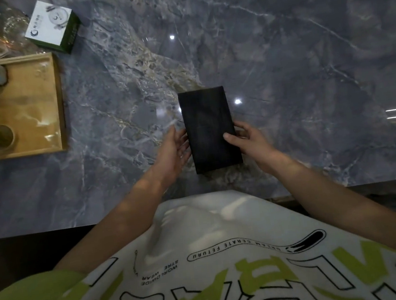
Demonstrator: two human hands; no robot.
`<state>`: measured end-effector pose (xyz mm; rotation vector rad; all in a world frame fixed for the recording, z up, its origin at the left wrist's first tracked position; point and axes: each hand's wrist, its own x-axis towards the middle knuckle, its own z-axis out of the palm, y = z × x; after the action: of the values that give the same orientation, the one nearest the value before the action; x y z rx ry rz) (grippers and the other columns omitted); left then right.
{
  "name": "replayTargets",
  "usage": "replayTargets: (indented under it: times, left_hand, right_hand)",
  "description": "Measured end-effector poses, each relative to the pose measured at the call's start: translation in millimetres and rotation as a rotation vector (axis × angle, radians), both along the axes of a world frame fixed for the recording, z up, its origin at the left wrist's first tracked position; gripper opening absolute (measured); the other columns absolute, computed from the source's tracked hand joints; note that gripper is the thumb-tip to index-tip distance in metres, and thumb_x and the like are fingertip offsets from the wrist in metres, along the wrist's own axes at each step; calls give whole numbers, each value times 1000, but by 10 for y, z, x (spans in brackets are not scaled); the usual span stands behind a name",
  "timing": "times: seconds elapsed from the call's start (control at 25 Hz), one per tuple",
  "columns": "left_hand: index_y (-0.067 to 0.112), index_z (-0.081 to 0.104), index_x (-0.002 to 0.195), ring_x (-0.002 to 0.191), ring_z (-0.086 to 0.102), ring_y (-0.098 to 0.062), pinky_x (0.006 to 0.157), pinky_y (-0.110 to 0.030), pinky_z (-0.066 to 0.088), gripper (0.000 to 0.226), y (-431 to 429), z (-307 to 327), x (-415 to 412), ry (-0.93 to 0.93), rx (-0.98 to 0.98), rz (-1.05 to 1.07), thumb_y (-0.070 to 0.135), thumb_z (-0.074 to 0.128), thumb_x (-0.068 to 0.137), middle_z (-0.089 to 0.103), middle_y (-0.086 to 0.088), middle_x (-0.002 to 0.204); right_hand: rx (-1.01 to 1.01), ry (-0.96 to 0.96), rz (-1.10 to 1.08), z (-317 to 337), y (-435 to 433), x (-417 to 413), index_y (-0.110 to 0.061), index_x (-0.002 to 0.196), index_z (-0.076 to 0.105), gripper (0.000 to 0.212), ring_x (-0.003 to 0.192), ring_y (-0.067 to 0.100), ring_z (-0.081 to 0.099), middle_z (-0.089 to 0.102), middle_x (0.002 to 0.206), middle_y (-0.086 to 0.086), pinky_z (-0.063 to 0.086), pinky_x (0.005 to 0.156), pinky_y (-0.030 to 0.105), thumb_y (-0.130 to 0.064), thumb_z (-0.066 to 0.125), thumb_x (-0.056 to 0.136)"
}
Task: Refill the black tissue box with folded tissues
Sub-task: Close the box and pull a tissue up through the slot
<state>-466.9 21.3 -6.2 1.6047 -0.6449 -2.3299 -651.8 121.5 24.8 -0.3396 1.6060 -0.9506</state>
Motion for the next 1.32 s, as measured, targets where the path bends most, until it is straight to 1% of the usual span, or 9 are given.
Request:
replayTargets:
  times: [0.2, 0.32, 0.4, 0.48, 0.6, 0.84, 1.0, 1.2, 1.32]
  left_hand:
    - [18, 41, 146, 138, 41, -16, 109, -29, 35, 61, -9, 31, 0, -4, 3, -19, 53, 19, 102, 45, -4, 149]
    - [19, 43, 145, 137, 42, -16, 107, -28, 37, 57, -9, 61, 6, -20, -4, -30, 51, 22, 102, 47, -1, 147]
    - [22, 55, 133, 128, 51, -11, 94, -23, 46, 43, 10, 97, 0, -48, -26, -48, 42, 34, 102, 59, 5, 133]
    - [28, 66, 110, 103, 66, -1, 72, -15, 52, 22, 28, 130, -17, -58, -48, -58, 26, 46, 100, 74, 14, 103]
    - [25, 65, 107, 84, 70, 1, 61, -12, 52, 24, 38, 146, -37, -86, -82, -42, 11, 48, 98, 76, 14, 88]
    - [10, 53, 133, 107, 60, -15, 63, -15, 52, 33, 80, 258, -87, -128, -78, -148, 14, 44, 101, 62, -6, 124]
    - [9, 52, 133, 104, 59, -17, 69, -19, 49, 34, 116, 309, -150, -160, -93, -180, 17, 44, 101, 62, -5, 120]
    - [22, 64, 106, 92, 64, -16, 76, -26, 51, 27, 53, 339, -96, -136, -74, -174, 41, 49, 97, 68, -2, 104]
    - [25, 66, 102, 90, 65, -15, 74, -27, 51, 37, -14, 370, -57, -109, -87, -120, 56, 49, 91, 70, 0, 96]
  right_hand:
    - [32, 39, -35, -3, -24, 21, -2, 142, 44, 54, 112, 24, 58, 57, 133, 20, 50, 97, 37, -5, 64, 92]
    - [33, 50, -35, -15, -33, 30, 0, 140, 45, 52, 108, 22, 58, 58, 127, 18, 52, 90, 30, -1, 63, 92]
    - [36, 57, -24, -29, -32, 24, 0, 139, 46, 51, 103, 19, 59, 58, 120, 13, 52, 83, 24, 0, 63, 91]
    - [43, 81, -16, -54, -37, 16, -2, 138, 46, 50, 96, 14, 60, 58, 116, 10, 53, 79, 20, 1, 63, 91]
    - [67, 102, -10, -119, -55, 14, -5, 137, 47, 46, 102, 19, 61, 59, 120, 11, 53, 83, 26, -6, 62, 94]
    - [122, 98, 35, -169, -117, 45, -13, 133, 54, 36, 106, 19, 63, 64, 122, 7, 53, 90, 30, -20, 57, 98]
    - [134, 94, 11, -107, -149, 90, -15, 127, 58, 31, 89, 6, 64, 66, 111, 1, 51, 69, 17, -25, 56, 98]
    - [128, 34, -51, -43, -138, 100, -20, 117, 63, 25, 98, 11, 65, 68, 116, 2, 50, 74, 23, -34, 55, 98]
    - [91, 17, -81, 18, -136, 80, -23, 104, 67, 22, 96, 10, 68, 72, 104, -5, 53, 73, 22, -39, 53, 99]
